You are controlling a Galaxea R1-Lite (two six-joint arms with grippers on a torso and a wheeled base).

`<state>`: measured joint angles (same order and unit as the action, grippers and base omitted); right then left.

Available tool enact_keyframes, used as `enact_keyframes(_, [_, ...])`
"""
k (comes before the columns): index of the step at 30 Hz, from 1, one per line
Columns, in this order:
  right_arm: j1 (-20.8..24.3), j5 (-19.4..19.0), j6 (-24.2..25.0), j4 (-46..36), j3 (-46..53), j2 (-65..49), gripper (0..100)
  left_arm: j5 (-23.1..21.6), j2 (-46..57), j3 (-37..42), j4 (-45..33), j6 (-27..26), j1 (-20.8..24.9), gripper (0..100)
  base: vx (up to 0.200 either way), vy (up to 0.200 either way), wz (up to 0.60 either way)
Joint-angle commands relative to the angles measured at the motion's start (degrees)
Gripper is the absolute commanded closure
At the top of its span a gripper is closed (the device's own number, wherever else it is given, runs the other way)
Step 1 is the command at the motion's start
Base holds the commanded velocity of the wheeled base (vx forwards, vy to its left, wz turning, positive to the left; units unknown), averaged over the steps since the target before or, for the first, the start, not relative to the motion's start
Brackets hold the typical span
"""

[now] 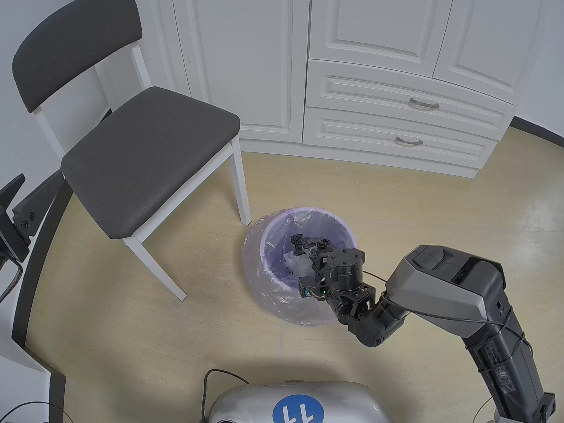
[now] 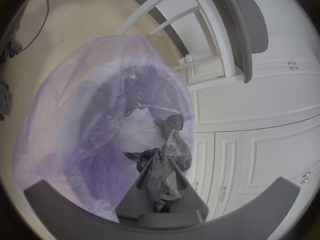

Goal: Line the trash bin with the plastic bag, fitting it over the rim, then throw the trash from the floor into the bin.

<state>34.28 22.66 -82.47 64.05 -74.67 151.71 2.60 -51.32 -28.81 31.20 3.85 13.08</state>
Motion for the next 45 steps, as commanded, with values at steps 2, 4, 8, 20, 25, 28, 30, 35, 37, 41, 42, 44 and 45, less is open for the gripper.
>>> enact_keyframes(2, [0.09,0.01,-0.06,0.02,-1.45,2.71,100,0.04,-0.01,-0.11,0.01,0.01,0.02,0,0.0,0.0,0.0])
enact_keyframes(4, [0.09,0.01,-0.15,0.02,-1.71,2.89,100,0.04,-0.01,-0.11,0.01,0.01,0.02,0,0.0,0.0,0.0])
enact_keyframes(8, [0.09,0.01,-0.15,-0.06,-3.38,2.71,100,0.04,-0.01,-0.11,0.01,0.01,0.02,0,0.0,0.0,0.0])
enact_keyframes(20, [0.17,-0.07,-0.41,0.02,-2.85,0.95,0,0.04,0.08,-0.2,0.09,0.01,0.02,0,0.0,0.0,0.0])
enact_keyframes(25, [0.7,-0.07,-0.32,0.81,-0.65,-0.63,0,0.04,0.08,-0.29,0.09,0.01,0.02,0,0.0,0.0,0.0])
enact_keyframes(28, [1.23,0.01,-0.41,0.73,0.84,-2.39,0,0.04,0.08,-0.2,0.01,0.01,0.02,0,0.0,0.0,0.0])
enact_keyframes(30, [1.58,0.01,-0.32,0.81,0.66,-3.09,0,0.04,0.08,-0.11,0.01,0.01,0.02,0,0.0,0.0,0.0])
enact_keyframes(35, [1.76,0.01,-0.32,0.81,0.31,-5.37,0,0.04,0.08,-0.11,0.09,-0.07,0.02,0,0.0,0.0,0.0])
enact_keyframes(37, [1.67,0.01,-0.32,0.81,0.14,-6.08,0,0.04,0.08,-0.11,0.09,-0.07,0.02,0,0.0,0.0,0.0])
enact_keyframes(41, [1.67,0.01,-0.15,0.81,-0.22,-7.13,0,0.04,0.26,-0.02,0.09,-0.07,0.02,0,0.0,0.0,0.0])
enact_keyframes(42, [1.67,0.01,-0.06,0.9,-0.22,-7.57,0,0.04,0.43,-0.02,0.01,-0.07,0.02,0,0.0,0.0,0.0])
enact_keyframes(44, [1.76,0.1,0.03,1.96,0.14,-8.36,0,0.04,0.52,0.07,0.01,-0.07,0.19,0,0.0,0.0,0.0])
enact_keyframes(45, [1.76,0.1,0.03,1.96,0.14,-8.36,0,0.04,0.52,0.07,0.01,-0.07,0.19,0,0.0,0.0,0.0])
